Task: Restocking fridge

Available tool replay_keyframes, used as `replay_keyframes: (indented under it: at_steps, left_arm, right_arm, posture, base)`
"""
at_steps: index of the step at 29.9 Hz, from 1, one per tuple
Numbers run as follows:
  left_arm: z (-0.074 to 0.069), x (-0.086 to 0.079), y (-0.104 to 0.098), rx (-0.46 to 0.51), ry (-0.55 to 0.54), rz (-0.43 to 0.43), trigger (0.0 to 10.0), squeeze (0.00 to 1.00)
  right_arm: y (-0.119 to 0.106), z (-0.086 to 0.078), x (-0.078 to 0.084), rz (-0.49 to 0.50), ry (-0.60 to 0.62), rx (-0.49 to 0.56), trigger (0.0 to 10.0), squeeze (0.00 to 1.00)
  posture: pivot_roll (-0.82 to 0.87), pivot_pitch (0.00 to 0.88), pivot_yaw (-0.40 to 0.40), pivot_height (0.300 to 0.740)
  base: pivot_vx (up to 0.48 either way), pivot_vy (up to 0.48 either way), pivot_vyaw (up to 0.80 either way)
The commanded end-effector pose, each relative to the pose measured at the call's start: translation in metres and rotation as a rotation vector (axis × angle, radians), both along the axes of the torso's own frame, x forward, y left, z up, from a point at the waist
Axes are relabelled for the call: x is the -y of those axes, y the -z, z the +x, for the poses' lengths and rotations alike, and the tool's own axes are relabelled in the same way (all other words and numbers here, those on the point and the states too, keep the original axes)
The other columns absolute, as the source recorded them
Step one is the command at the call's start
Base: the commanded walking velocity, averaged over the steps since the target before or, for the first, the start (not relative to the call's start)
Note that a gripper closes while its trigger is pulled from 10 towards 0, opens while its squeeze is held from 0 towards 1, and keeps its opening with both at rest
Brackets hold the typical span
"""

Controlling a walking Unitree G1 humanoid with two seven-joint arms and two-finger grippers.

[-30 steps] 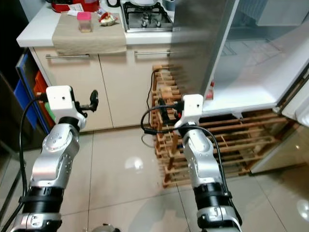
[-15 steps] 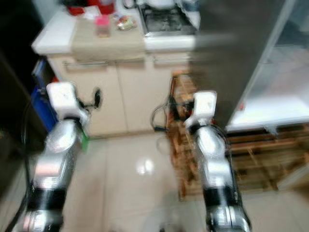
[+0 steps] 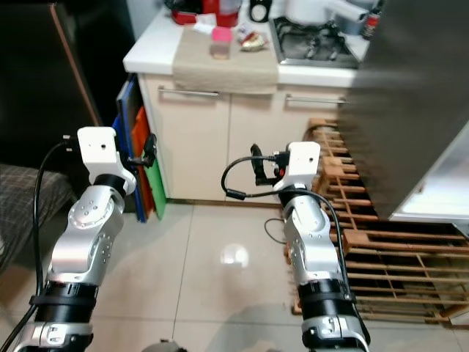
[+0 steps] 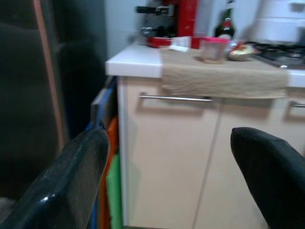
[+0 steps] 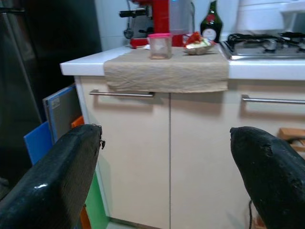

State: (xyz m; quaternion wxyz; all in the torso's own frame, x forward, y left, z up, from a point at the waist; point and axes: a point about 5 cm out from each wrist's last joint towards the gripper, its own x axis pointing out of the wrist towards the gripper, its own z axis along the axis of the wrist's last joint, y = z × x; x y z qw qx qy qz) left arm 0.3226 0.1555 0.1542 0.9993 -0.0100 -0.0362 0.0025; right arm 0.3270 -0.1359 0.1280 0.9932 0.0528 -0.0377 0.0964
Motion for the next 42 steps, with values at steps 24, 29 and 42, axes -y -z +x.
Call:
replay_keyframes:
  at_steps: [24, 29, 42]
  left_arm:
    - [0.0102, 0.0015, -0.0139, 0.056, 0.019, -0.037, 10.0, 0.00]
    - [0.0100, 0.0016, -0.0140, 0.058, 0.022, -0.033, 10.0, 0.00]
    - [0.0097, 0.0025, -0.0133, 0.059, 0.023, -0.044, 10.0, 0.00]
  right_arm:
    - [-0.0056, 0.0018, -0.0012, -0.018, 0.000, 0.030, 10.0, 0.00]
    - [-0.0049, 0.0020, -0.0020, -0.019, 0.001, 0.025, 10.0, 0.00]
    - [-0.0042, 0.0010, -0.0019, -0.020, -0.002, 0.024, 10.0, 0.00]
  posture:
    - [-0.02, 0.000, 0.010, 0.740]
    - [-0.02, 0.000, 0.011, 0.740]
    - [-0.02, 0.000, 0.009, 0.740]
  base:
    - [0.410, 0.000, 0.00]
    - [0.434, 0.000, 0.00]
    - [0.351, 0.229, 0.00]
